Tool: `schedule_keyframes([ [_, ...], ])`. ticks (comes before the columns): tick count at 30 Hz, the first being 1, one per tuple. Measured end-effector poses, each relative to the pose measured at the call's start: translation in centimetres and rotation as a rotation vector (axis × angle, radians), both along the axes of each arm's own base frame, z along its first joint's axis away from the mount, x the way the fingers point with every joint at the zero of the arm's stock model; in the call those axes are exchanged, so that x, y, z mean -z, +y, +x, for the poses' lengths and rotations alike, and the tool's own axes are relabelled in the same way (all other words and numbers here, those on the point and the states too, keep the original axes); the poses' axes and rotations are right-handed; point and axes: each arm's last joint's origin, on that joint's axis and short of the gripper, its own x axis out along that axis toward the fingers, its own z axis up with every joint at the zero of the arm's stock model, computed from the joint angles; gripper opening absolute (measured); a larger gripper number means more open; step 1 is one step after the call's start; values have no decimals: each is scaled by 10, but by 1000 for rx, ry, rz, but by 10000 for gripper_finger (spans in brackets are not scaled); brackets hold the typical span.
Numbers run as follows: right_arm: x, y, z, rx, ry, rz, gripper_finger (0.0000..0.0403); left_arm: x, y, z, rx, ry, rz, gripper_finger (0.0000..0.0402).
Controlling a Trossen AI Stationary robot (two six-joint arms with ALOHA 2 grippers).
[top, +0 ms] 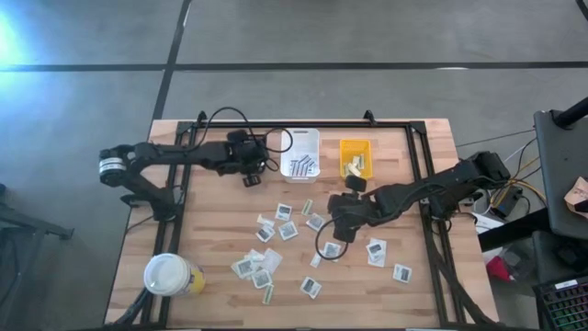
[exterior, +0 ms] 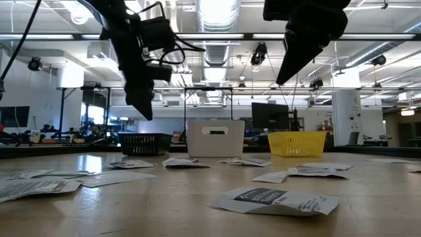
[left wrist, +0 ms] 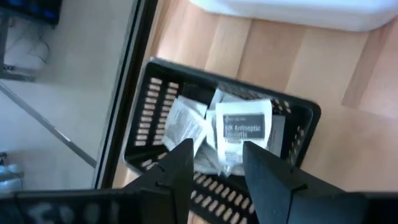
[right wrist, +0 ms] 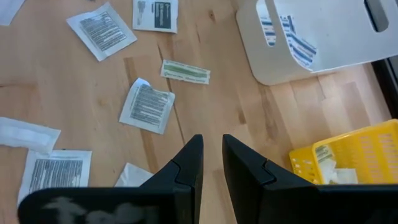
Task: Pick & Place First Aid Supplies
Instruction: Put the green bandage into the yellow basket
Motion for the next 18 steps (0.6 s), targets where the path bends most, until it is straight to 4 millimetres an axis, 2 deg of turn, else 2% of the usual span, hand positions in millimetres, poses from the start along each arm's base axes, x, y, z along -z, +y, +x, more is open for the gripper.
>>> schedule_keyframes([
  [4, 1, 1, -4, 17, 27, 7, 56, -5, -2, -1, -3, 2, -65, 138],
  [11, 11, 8, -16, 66, 90, 16, 56, -2, -12, -1, 18, -30, -204, 138],
  [18, 28, 21, -29, 78, 148, 105, 56, -2, -31, 4, 67, -41, -225, 136],
])
